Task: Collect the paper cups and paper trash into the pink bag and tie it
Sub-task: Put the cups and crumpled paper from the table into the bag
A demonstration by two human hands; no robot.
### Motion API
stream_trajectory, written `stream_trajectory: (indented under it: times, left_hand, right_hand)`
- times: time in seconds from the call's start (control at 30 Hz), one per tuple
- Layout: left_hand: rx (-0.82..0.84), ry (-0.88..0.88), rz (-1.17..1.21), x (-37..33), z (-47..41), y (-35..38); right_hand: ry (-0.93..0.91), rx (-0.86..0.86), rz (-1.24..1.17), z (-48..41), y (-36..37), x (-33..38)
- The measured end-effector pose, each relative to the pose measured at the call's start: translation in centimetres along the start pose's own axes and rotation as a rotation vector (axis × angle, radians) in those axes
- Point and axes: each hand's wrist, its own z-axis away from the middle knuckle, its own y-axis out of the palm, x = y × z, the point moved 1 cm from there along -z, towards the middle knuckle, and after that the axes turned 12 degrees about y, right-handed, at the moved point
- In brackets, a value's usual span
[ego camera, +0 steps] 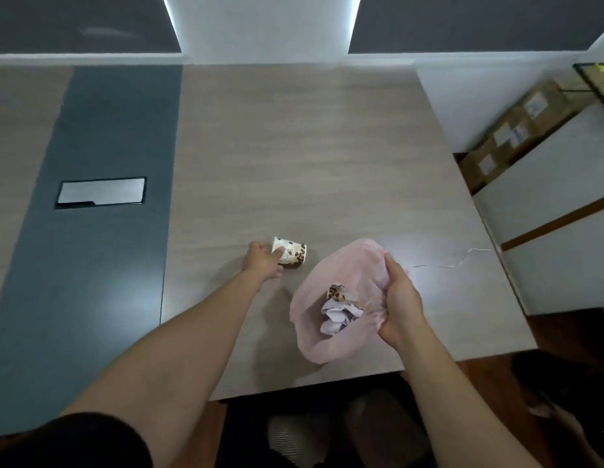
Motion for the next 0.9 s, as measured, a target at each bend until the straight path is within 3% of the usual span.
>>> stream_trajectory:
  times: [0.1, 0.23, 0.33, 0.43, 0.5, 0.63, 0.77, 0.9]
  left_hand:
    - [0.139, -0.042, -0.021, 1.4, -2.0, 0.2]
    - [0.050, 0.012, 0.026, 1.0, -1.4, -0.4]
    - [0.008, 0.102, 0.245, -1.0, 1.5, -2.1]
    - [0.178, 0.134, 0.553, -2.5, 5.7, -4.7]
    - [0.354, 0.122, 0.627, -2.1, 8.7, -6.0]
    - [0.538, 0.172, 0.436, 0.2, 11.9, -5.9]
    - [0.506, 0.206, 0.212, 1.7, 12.5, -3.2]
    - [0.503, 0.252, 0.040, 1.3, 12.8, -0.9]
  right_hand:
    - [-0.043, -0.035, -0.034, 0.0, 0.7, -0.6]
    - [-0.096, -0.067, -0.016, 0.4, 2.1, -1.2]
    - [-0.103, -0.102, -0.012, 1.1, 3.3, -1.5]
    - [-0.105, -0.112, -0.026, 1.5, 4.2, -1.6]
    - [-0.104, -0.103, -0.029, 2.4, 5.0, -1.6]
    - [-0.113, -0.097, -0.027, 4.2, 6.7, -1.9]
    - [-0.088, -0.054, -0.067, 2.1, 6.1, -2.8]
    - [-0.099, 0.004, 0.009, 6.6, 8.4, -2.6]
